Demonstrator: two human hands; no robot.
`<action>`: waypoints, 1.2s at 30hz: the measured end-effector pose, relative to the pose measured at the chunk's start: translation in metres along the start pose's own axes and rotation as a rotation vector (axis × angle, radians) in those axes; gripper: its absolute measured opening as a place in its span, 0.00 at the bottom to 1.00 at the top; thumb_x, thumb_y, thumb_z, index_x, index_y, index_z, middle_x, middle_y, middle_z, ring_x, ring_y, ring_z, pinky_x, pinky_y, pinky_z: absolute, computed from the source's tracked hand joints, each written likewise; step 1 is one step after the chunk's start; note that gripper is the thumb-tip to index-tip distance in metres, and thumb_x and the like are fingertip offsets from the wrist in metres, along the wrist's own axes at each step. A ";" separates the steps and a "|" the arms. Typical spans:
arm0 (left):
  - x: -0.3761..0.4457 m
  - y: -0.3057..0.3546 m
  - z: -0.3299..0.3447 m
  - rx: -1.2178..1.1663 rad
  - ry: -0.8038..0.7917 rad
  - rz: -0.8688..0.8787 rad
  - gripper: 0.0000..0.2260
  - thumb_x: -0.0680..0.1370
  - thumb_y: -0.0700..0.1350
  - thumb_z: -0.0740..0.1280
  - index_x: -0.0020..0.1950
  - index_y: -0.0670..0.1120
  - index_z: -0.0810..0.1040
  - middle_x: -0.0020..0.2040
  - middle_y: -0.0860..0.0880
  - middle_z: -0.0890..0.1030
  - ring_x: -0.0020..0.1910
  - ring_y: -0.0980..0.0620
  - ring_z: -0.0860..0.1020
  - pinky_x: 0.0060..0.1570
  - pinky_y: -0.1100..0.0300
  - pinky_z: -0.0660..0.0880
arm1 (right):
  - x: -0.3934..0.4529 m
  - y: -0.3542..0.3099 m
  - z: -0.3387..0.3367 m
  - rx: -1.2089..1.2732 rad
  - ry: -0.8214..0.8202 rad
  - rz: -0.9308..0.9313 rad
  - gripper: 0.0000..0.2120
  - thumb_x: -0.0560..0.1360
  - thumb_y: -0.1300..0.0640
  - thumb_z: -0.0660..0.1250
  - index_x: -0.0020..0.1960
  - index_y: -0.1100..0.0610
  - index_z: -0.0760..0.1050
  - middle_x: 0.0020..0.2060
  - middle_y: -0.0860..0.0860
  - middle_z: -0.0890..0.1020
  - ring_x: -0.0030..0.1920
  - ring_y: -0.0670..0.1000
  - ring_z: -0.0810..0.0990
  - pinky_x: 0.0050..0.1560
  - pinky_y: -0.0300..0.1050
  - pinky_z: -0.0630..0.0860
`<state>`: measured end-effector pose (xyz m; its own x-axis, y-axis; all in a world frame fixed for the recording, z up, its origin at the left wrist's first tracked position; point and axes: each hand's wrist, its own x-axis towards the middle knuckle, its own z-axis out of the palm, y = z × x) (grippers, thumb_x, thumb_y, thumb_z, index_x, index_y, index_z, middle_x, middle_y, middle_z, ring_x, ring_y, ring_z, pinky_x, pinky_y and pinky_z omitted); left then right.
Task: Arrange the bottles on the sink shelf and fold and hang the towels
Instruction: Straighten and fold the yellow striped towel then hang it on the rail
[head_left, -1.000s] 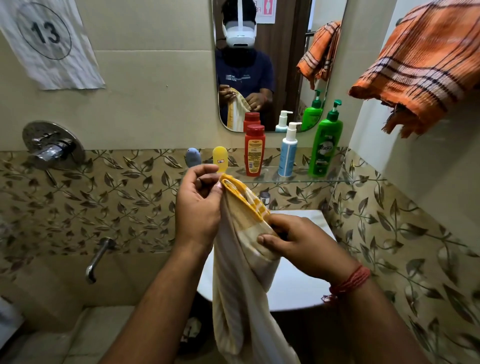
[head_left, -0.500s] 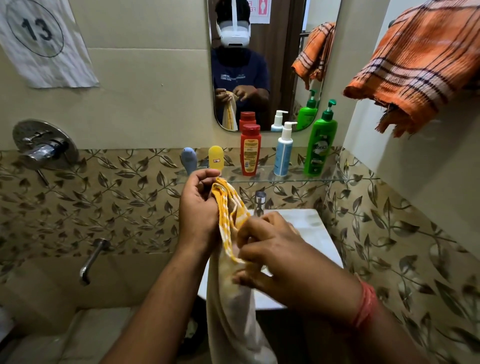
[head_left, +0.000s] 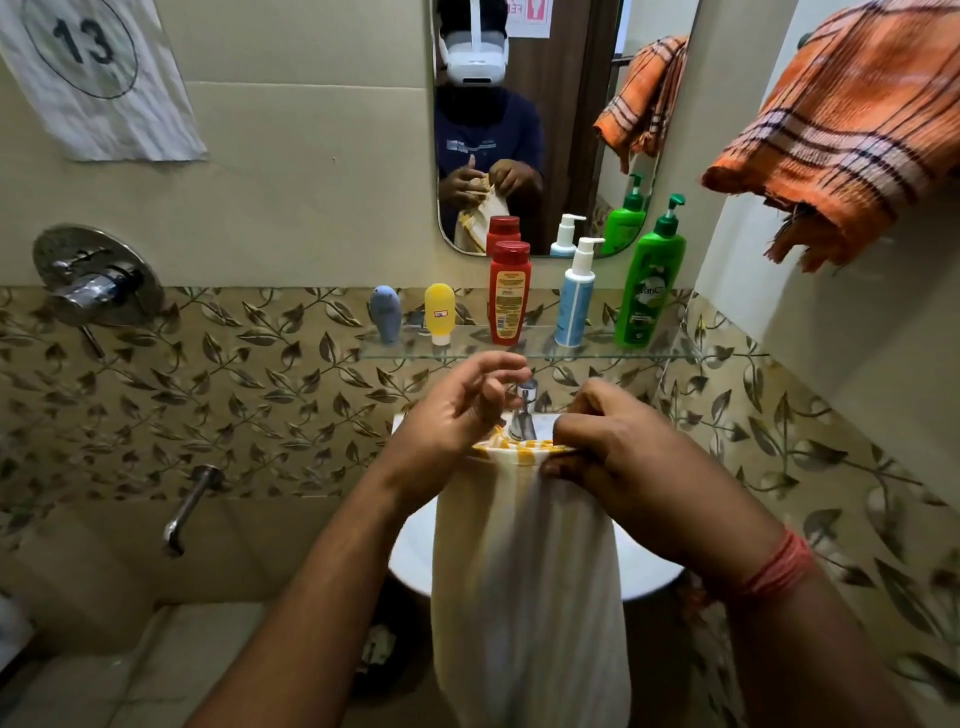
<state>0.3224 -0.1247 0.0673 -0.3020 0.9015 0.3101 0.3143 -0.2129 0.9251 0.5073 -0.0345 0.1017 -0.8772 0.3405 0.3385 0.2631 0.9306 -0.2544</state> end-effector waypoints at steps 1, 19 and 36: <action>0.000 0.001 -0.005 0.083 -0.113 -0.003 0.40 0.64 0.79 0.62 0.69 0.56 0.73 0.65 0.56 0.80 0.63 0.56 0.79 0.59 0.55 0.79 | 0.000 0.001 -0.004 -0.030 -0.005 -0.013 0.10 0.75 0.51 0.70 0.40 0.54 0.73 0.45 0.48 0.69 0.41 0.47 0.71 0.36 0.33 0.63; -0.024 -0.023 -0.011 0.219 -0.041 0.027 0.12 0.76 0.63 0.65 0.53 0.59 0.75 0.47 0.59 0.78 0.46 0.54 0.76 0.45 0.60 0.74 | -0.011 0.027 -0.036 -0.197 -0.011 -0.009 0.06 0.71 0.47 0.67 0.42 0.49 0.75 0.46 0.48 0.69 0.42 0.47 0.72 0.36 0.45 0.77; -0.033 -0.036 -0.003 0.566 -0.144 -0.099 0.02 0.76 0.50 0.74 0.48 0.55 0.84 0.68 0.55 0.68 0.70 0.56 0.65 0.69 0.50 0.68 | -0.005 0.030 -0.033 -0.178 0.020 -0.049 0.04 0.70 0.50 0.68 0.41 0.49 0.76 0.46 0.48 0.69 0.40 0.48 0.73 0.34 0.46 0.76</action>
<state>0.3183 -0.1476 0.0246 -0.2419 0.9572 0.1592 0.7339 0.0732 0.6753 0.5327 -0.0041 0.1220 -0.8831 0.2956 0.3645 0.2892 0.9545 -0.0733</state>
